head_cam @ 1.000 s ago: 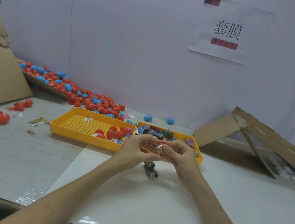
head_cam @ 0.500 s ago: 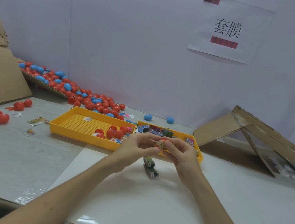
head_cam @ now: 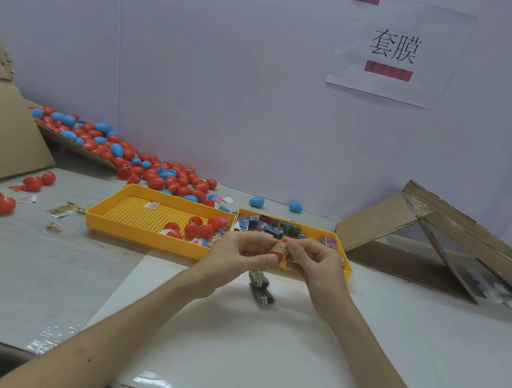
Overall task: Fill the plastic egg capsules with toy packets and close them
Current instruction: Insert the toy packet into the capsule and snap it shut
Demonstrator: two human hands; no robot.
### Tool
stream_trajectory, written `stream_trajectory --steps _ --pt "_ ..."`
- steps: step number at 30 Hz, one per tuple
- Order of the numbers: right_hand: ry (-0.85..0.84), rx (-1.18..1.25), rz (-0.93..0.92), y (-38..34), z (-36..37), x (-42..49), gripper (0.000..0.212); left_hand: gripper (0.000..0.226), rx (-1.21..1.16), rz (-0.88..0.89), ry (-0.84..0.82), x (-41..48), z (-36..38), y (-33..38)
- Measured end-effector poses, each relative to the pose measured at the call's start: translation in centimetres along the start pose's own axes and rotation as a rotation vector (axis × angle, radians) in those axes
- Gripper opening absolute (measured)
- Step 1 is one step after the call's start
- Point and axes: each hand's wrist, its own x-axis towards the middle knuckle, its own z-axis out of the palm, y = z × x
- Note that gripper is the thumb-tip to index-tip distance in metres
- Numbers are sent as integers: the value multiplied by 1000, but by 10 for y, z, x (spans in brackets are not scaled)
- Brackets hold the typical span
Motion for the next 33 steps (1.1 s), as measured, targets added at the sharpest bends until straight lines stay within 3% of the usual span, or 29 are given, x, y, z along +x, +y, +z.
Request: stream_trajectory --steps 7,13,28,33 --pt "-64 67 33 -2 0 -2 31 25 -175 -37 -20 -1 -2 2" --pt "-4 49 17 2 -2 1 38 26 -171 -84 -71 -4 0 5" --pt "-3 -53 -70 2 -3 0 27 25 -177 -121 -131 -4 -1 3" --pt "-3 -9 13 3 -1 0 25 26 -197 -124 -136 -3 -2 2"
